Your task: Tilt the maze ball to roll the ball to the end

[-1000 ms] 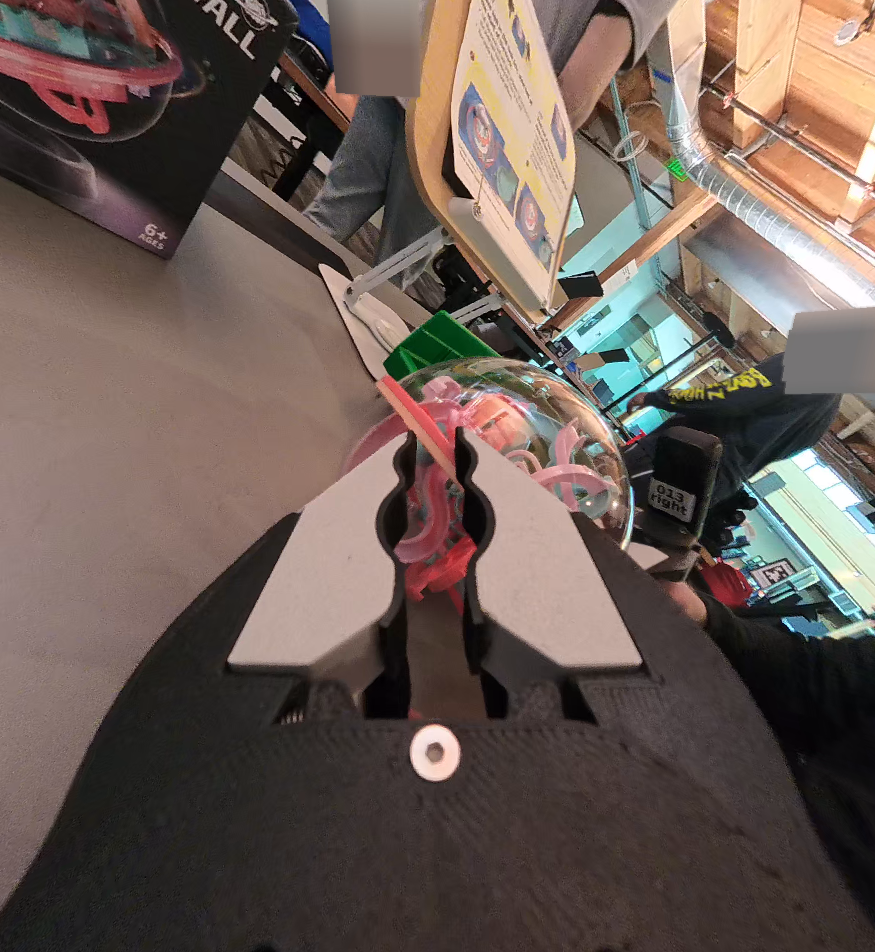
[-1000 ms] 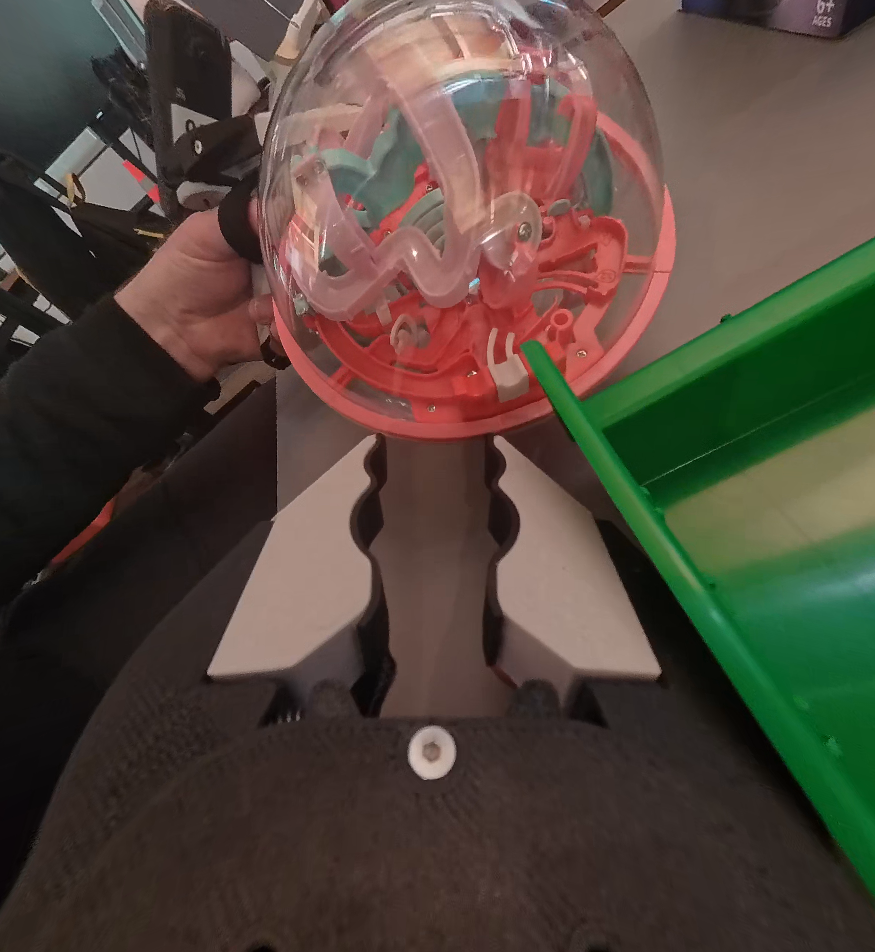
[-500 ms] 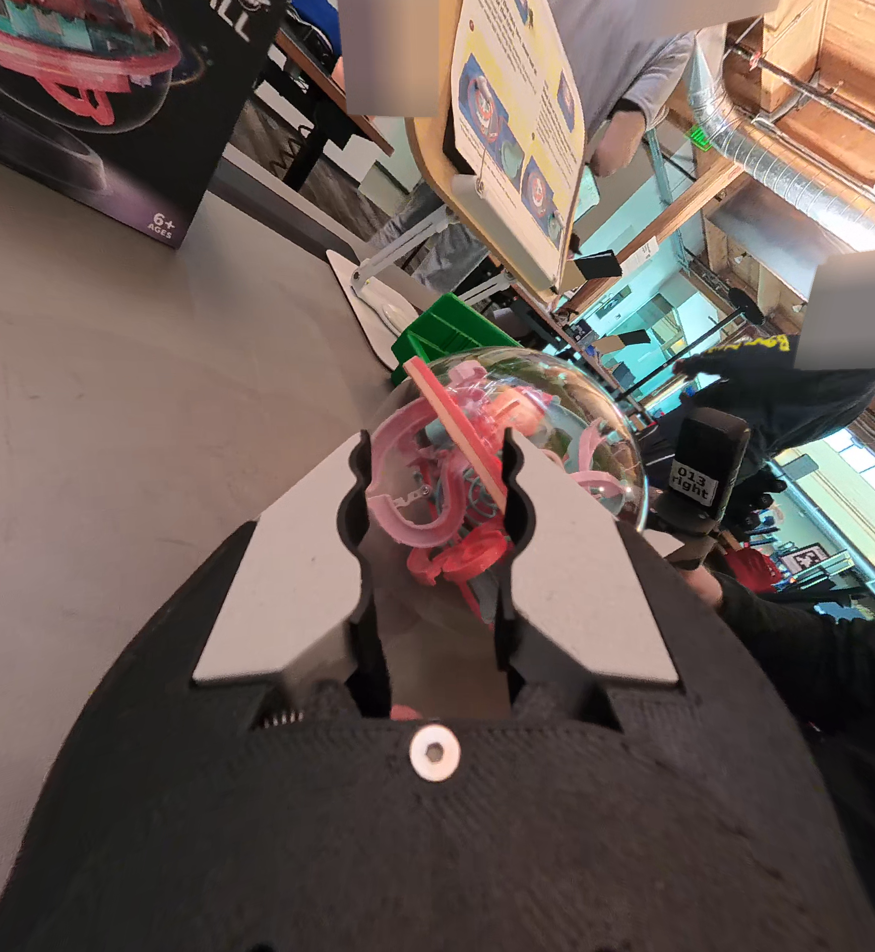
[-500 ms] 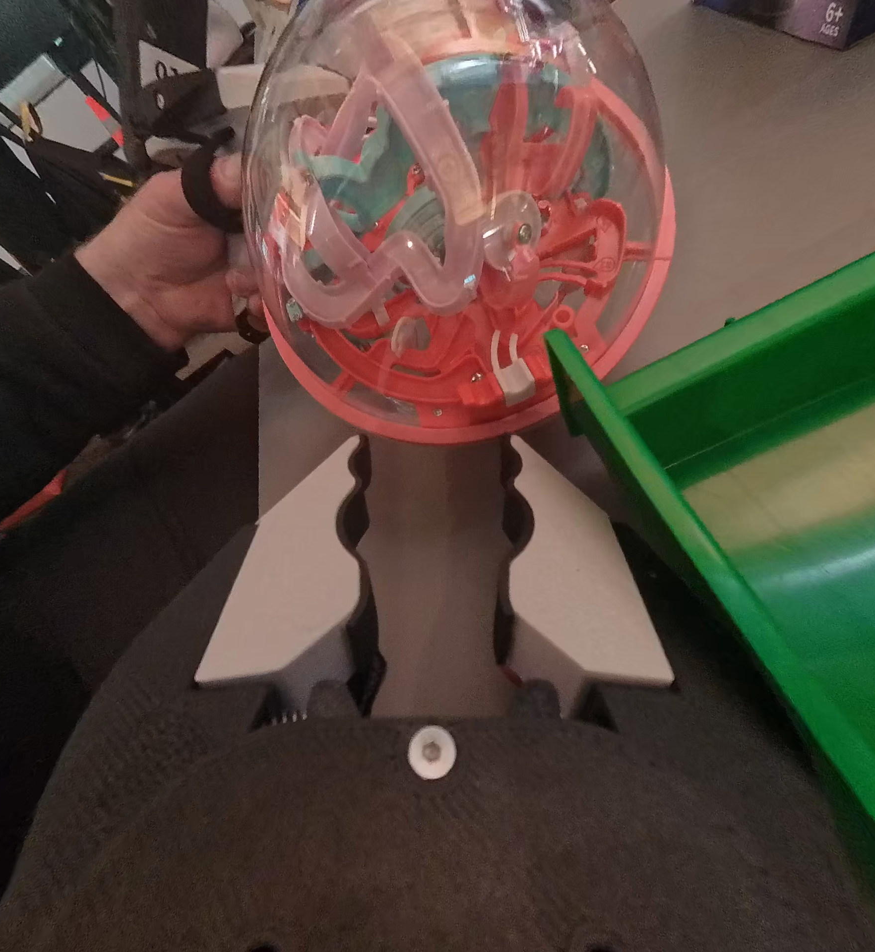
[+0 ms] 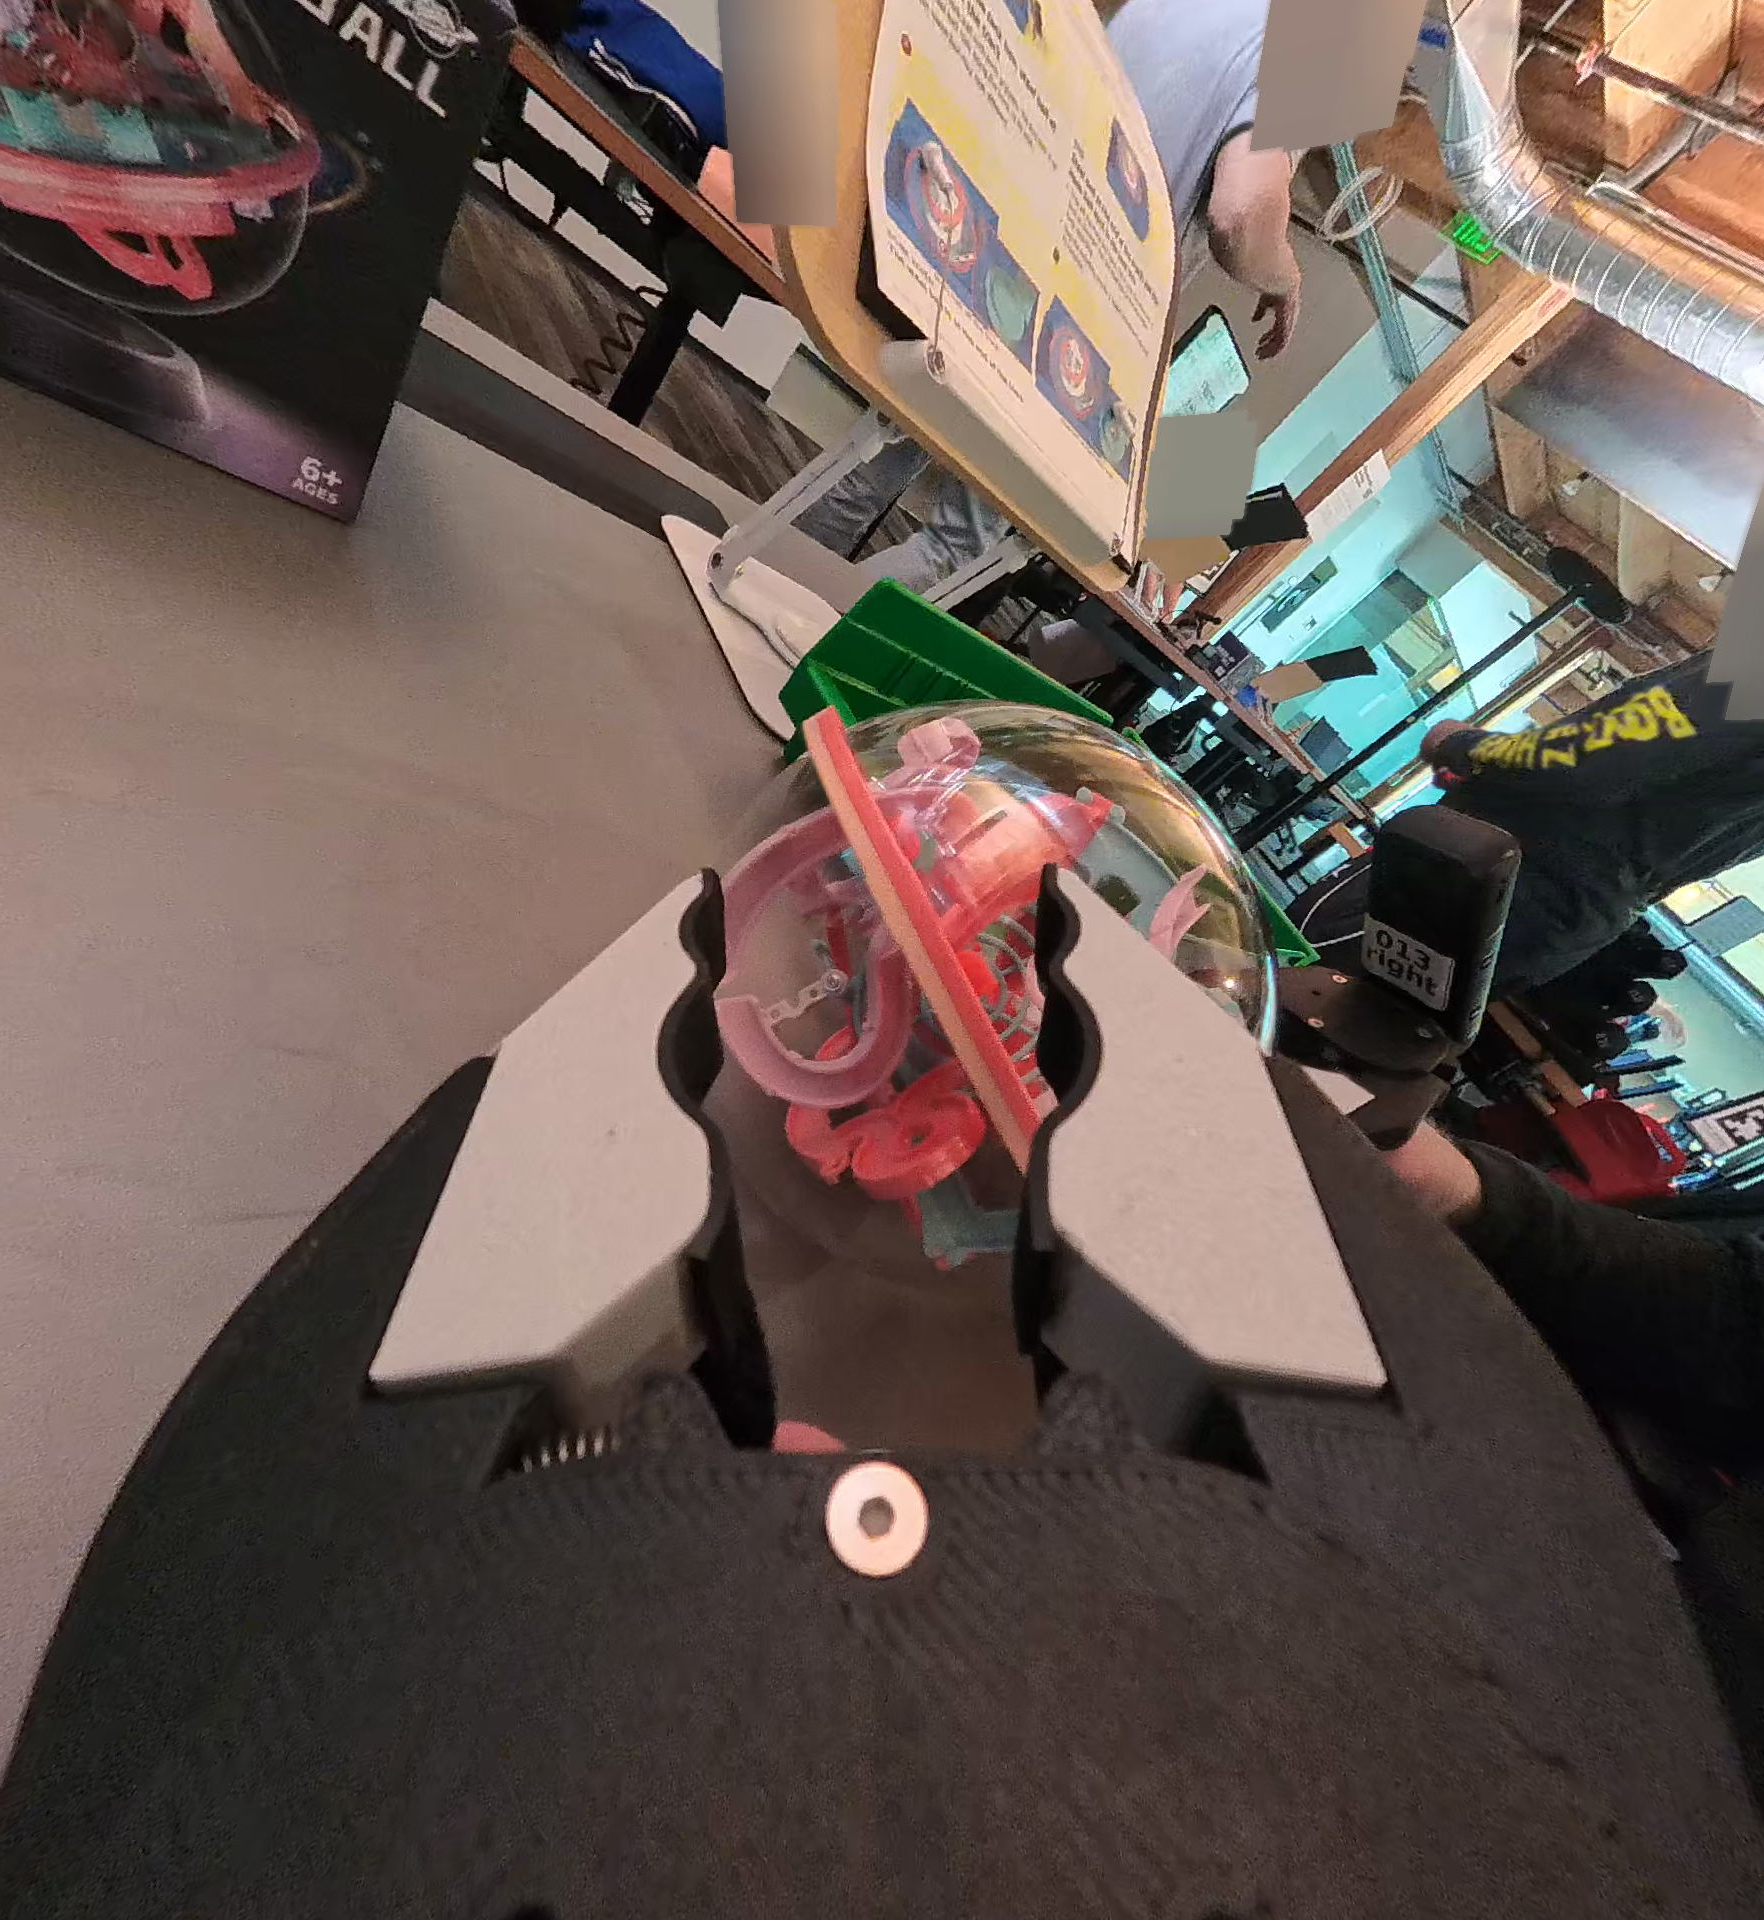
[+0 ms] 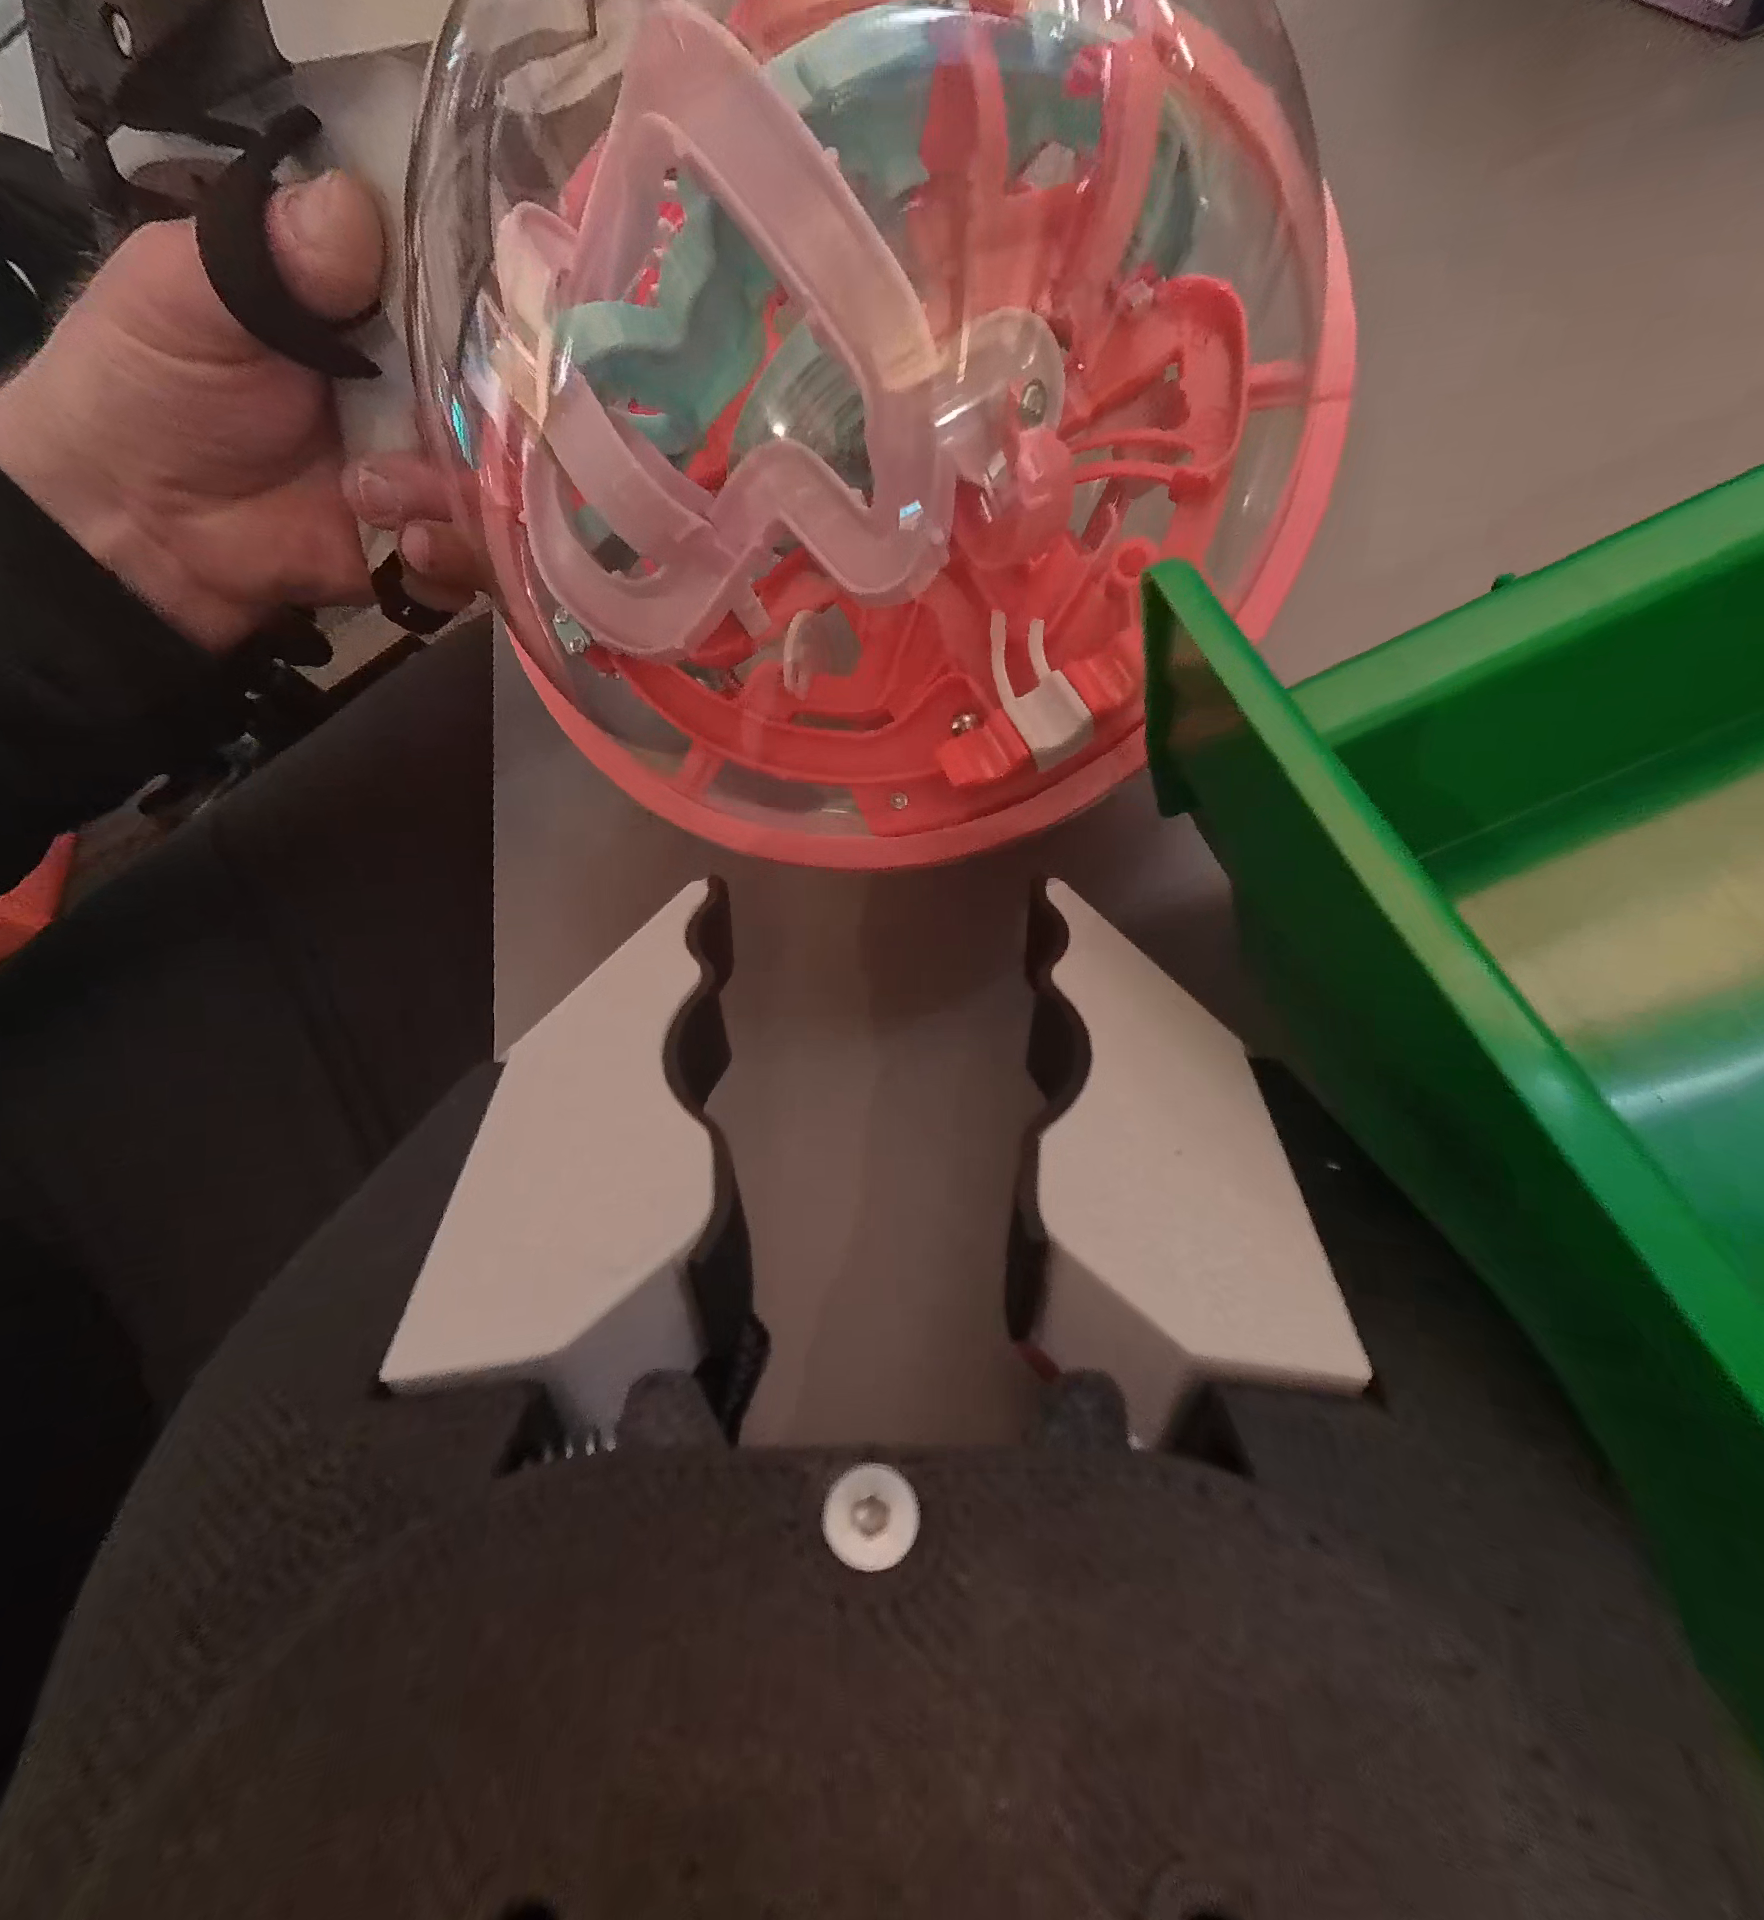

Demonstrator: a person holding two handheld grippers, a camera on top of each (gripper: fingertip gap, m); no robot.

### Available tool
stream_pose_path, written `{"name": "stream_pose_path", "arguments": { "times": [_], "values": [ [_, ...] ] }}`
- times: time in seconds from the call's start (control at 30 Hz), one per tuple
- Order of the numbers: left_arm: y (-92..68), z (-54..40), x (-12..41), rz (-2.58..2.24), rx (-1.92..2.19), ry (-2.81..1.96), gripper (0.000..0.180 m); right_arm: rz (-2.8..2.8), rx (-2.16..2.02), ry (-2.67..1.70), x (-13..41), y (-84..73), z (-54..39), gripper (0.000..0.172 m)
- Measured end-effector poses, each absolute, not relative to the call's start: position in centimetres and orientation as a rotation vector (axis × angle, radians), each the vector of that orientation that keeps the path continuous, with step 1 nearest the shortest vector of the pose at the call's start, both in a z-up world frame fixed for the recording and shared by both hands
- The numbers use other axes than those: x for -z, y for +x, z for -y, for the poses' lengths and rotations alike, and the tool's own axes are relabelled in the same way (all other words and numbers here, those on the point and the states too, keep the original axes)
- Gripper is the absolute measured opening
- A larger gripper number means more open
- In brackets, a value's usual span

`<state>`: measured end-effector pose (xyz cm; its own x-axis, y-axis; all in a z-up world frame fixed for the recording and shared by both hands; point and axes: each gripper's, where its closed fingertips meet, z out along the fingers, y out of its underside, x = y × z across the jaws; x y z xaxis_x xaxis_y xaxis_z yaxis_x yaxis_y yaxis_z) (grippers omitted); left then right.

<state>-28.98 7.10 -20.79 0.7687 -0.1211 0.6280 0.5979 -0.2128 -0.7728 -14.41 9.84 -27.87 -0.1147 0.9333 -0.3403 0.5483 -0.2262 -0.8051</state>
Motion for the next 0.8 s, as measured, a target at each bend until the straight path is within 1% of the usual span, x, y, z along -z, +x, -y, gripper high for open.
{"name": "stream_pose_path", "arguments": {
  "times": [0.33, 0.53, 0.6, 0.67, 0.8],
  "values": [
    [-27.7, -6.8, 20.4, 0.364, 0.630, -1.662, 0.061, 1.663, -1.258, -1.744, 28.6, -14.1, -9.4, 0.055],
    [-27.4, -6.6, 20.4, 0.363, 0.619, -1.667, 0.065, 1.663, -1.247, -1.740, 28.6, -13.8, -9.7, 0.056],
    [-27.3, -6.6, 20.5, 0.358, 0.612, -1.675, 0.069, 1.685, -1.237, -1.739, 28.8, -13.6, -9.6, 0.059],
    [-27.3, -6.4, 20.6, 0.351, 0.616, -1.686, 0.072, 1.711, -1.234, -1.727, 29.0, -13.4, -9.4, 0.068],
    [-26.8, -6.2, 20.7, 0.339, 0.630, -1.703, 0.080, 1.760, -1.189, -1.698, 29.4, -13.1, -9.0, 0.078]
  ]
}}
